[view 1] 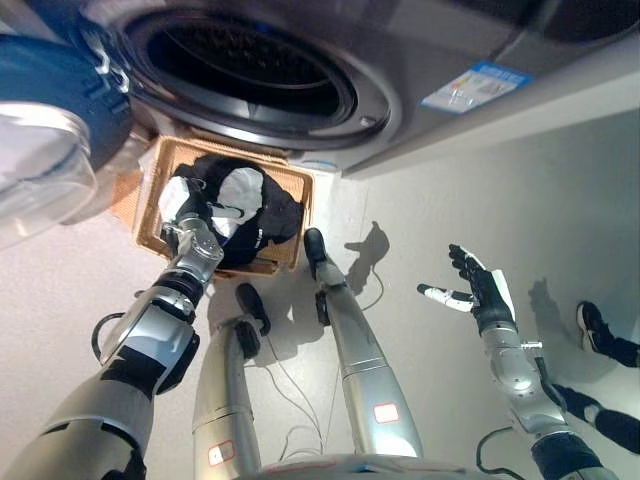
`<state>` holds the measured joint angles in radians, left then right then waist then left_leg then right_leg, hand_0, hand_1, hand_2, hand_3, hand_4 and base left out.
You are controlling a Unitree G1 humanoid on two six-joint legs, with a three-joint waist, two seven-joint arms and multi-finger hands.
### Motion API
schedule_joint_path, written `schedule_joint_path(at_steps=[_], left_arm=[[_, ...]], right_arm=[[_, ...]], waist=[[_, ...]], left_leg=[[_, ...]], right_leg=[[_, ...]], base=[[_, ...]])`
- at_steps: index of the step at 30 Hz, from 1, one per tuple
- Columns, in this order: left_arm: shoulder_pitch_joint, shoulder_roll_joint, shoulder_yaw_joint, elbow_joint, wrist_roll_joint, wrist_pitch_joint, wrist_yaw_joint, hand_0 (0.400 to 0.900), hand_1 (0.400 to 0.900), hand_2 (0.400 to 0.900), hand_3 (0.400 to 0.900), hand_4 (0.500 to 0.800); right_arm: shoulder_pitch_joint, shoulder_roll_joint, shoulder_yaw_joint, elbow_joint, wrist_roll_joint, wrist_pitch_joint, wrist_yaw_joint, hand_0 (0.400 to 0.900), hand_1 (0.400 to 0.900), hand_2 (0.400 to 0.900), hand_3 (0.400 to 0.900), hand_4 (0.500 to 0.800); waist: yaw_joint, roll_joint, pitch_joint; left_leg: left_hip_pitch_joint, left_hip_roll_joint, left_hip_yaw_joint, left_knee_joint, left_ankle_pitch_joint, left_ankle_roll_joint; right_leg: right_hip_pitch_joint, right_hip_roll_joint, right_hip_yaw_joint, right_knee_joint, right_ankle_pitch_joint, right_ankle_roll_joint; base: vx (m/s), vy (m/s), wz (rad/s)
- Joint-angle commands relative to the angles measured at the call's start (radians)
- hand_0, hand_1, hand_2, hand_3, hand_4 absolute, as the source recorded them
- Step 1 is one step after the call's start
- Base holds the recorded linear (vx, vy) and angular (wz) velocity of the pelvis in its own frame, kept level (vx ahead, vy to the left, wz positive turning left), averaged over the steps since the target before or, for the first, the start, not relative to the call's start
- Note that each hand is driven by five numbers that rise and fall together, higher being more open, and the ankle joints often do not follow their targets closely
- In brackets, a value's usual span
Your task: Put the clothes in the basket into the washing machine.
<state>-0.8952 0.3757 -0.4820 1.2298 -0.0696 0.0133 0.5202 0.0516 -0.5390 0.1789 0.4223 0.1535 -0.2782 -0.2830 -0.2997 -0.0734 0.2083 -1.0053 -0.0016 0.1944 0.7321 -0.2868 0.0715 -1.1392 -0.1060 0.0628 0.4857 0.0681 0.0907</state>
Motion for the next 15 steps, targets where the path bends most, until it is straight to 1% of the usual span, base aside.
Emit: schedule_joint_path(at_steps=[1, 2, 3, 4, 5, 6, 7, 8, 9, 11, 12, 15], left_arm=[[0.007, -0.012, 0.048, -0.03, -0.014, -0.096, 0.023, 0.4, 0.4, 0.4, 0.4, 0.5], [0.023, -0.024, 0.061, -0.042, -0.039, -0.106, 0.015, 0.4, 0.4, 0.4, 0.4, 0.5], [0.036, -0.037, 0.08, -0.056, -0.086, -0.118, 0.003, 0.4, 0.4, 0.4, 0.4, 0.5], [0.053, -0.047, 0.113, -0.061, -0.159, -0.138, -0.021, 0.4, 0.4, 0.4, 0.4, 0.5], [0.063, -0.053, 0.128, -0.069, -0.2, -0.153, -0.033, 0.4, 0.4, 0.4, 0.4, 0.5], [0.07, -0.058, 0.171, -0.093, -0.31, -0.182, -0.045, 0.4, 0.4, 0.4, 0.4, 0.5], [0.073, -0.07, 0.188, -0.104, -0.365, -0.203, -0.071, 0.4, 0.4, 0.4, 0.4, 0.5], [0.073, -0.07, 0.188, -0.104, -0.366, -0.203, -0.071, 0.4, 0.4, 0.4, 0.4, 0.5], [0.072, -0.082, 0.217, -0.134, -0.463, -0.227, -0.097, 0.4, 0.4, 0.4, 0.4, 0.5], [0.077, -0.096, 0.253, -0.139, -0.563, -0.243, -0.137, 0.4, 0.4, 0.4, 0.4, 0.5], [0.077, -0.099, 0.268, -0.145, -0.596, -0.249, -0.148, 0.4, 0.4, 0.4, 0.4, 0.5], [0.065, -0.101, 0.292, -0.15, -0.634, -0.252, -0.167, 0.4, 0.4, 0.4, 0.4, 0.5]], right_arm=[[0.04, -0.067, -0.046, 0.02, -0.02, -0.015, -0.047, 0.9, 0.9, 0.9, 0.9, 0.8], [0.044, -0.063, -0.046, 0.042, -0.024, -0.011, -0.044, 0.9, 0.9, 0.9, 0.9, 0.8], [0.045, -0.058, -0.046, 0.067, -0.026, -0.004, -0.042, 0.9, 0.9, 0.9, 0.9, 0.8], [0.047, -0.051, -0.048, 0.091, -0.027, 0.002, -0.038, 0.9, 0.9, 0.9, 0.9, 0.8], [0.05, -0.047, -0.05, 0.102, -0.028, 0.006, -0.033, 0.9, 0.9, 0.9, 0.9, 0.8], [0.05, -0.044, -0.057, 0.118, -0.027, 0.009, -0.029, 0.9, 0.9, 0.9, 0.9, 0.8], [0.046, -0.038, -0.055, 0.135, -0.022, 0.013, -0.024, 0.9, 0.9, 0.9, 0.9, 0.8], [0.046, -0.038, -0.055, 0.135, -0.022, 0.013, -0.024, 0.9, 0.9, 0.9, 0.9, 0.8], [0.042, -0.037, -0.062, 0.137, -0.02, 0.022, -0.015, 0.9, 0.9, 0.9, 0.9, 0.8], [0.054, -0.033, -0.067, 0.134, -0.023, 0.031, 0.0, 0.9, 0.9, 0.9, 0.9, 0.8], [0.064, -0.035, -0.073, 0.127, -0.029, 0.037, 0.008, 0.9, 0.9, 0.9, 0.9, 0.8], [0.092, -0.045, -0.087, 0.107, -0.04, 0.047, 0.03, 0.9, 0.9, 0.9, 0.9, 0.8]], waist=[[0.003, 0.048, -0.059], [0.006, 0.05, -0.062], [0.009, 0.05, -0.065], [0.011, 0.051, -0.069], [0.011, 0.052, -0.071], [0.007, 0.046, -0.074], [0.008, 0.048, -0.077], [0.007, 0.047, -0.076], [0.01, 0.051, -0.082], [0.009, 0.056, -0.089], [0.008, 0.059, -0.094], [0.0, 0.068, -0.113]], left_leg=[[0.125, 0.037, -0.127, -0.254, 0.142, -0.099], [0.161, 0.036, -0.133, -0.285, 0.155, -0.104], [0.196, 0.034, -0.137, -0.313, 0.165, -0.107], [0.233, 0.033, -0.141, -0.347, 0.176, -0.11], [0.259, 0.031, -0.143, -0.368, 0.182, -0.111], [0.272, 0.023, -0.137, -0.395, 0.221, -0.11], [0.303, 0.026, -0.137, -0.427, 0.231, -0.114], [0.306, 0.025, -0.137, -0.43, 0.233, -0.114], [0.355, 0.026, -0.137, -0.477, 0.251, -0.121], [0.419, 0.03, -0.128, -0.538, 0.27, -0.131], [0.447, 0.032, -0.125, -0.567, 0.281, -0.137], [0.507, 0.044, -0.106, -0.631, 0.303, -0.146]], right_leg=[[0.132, -0.001, -0.056, -0.074, -0.03, 0.015], [0.166, -0.003, -0.06, -0.093, -0.027, 0.015], [0.198, -0.005, -0.065, -0.112, -0.023, 0.016], [0.232, -0.005, -0.067, -0.132, -0.021, 0.017], [0.25, -0.004, -0.067, -0.141, -0.019, 0.016], [0.266, -0.014, -0.071, -0.167, 0.012, 0.01], [0.287, -0.011, -0.072, -0.179, 0.013, 0.011], [0.289, -0.012, -0.073, -0.181, 0.014, 0.011], [0.328, -0.009, -0.074, -0.199, 0.014, 0.011], [0.369, -0.001, -0.072, -0.223, 0.012, 0.012], [0.388, 0.001, -0.069, -0.236, 0.011, 0.012], [0.416, 0.011, -0.063, -0.26, 0.01, 0.011]], base=[[0.15, -0.054, 0.14], [0.15, -0.071, 0.19], [0.16, -0.06, 0.12], [0.14, -0.041, 0.06], [0.04, -0.037, 0.09], [0.02, -0.041, 0.1], [-0.01, -0.033, 0.09], [0.1, -0.049, 0.0], [0.11, -0.043, -0.03], [0.14, -0.044, -0.1], [0.11, -0.035, -0.13], [0.11, -0.029, -0.21]])
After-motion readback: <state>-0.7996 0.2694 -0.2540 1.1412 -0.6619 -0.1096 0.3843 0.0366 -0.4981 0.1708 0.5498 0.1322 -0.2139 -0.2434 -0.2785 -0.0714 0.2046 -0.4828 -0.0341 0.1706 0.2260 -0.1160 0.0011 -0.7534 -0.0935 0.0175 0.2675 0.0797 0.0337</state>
